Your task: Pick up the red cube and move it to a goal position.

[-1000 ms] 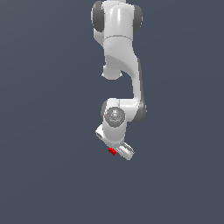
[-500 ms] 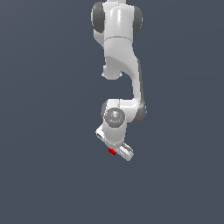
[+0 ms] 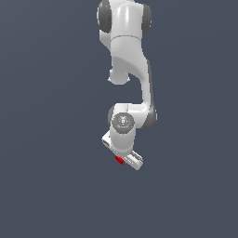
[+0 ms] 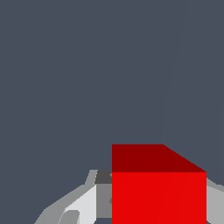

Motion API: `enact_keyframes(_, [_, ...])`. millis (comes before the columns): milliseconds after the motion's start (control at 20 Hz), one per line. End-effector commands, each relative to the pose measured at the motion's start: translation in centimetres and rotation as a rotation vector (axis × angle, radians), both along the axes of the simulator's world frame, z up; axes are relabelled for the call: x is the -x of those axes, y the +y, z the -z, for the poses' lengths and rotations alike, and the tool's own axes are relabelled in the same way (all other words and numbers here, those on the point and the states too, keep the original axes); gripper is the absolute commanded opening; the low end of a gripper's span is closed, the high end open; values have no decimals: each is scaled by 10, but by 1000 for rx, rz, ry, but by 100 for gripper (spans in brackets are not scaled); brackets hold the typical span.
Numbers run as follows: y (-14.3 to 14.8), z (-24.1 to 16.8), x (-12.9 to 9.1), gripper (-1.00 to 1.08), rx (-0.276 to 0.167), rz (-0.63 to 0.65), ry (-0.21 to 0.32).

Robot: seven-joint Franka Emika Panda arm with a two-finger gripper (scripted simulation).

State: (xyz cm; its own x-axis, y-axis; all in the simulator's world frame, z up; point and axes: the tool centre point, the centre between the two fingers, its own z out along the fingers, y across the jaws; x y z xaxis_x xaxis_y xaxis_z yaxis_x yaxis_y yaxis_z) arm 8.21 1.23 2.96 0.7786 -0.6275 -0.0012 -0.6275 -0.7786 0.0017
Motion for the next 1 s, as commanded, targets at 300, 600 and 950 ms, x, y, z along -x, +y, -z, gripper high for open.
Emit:
enact_keyframes(300, [19, -57, 1, -100, -1, 0, -2])
enact_keyframes(600, [40, -122, 2, -100, -1, 0, -2])
enact_keyframes(950, [60, -184, 1, -100, 0, 1, -2])
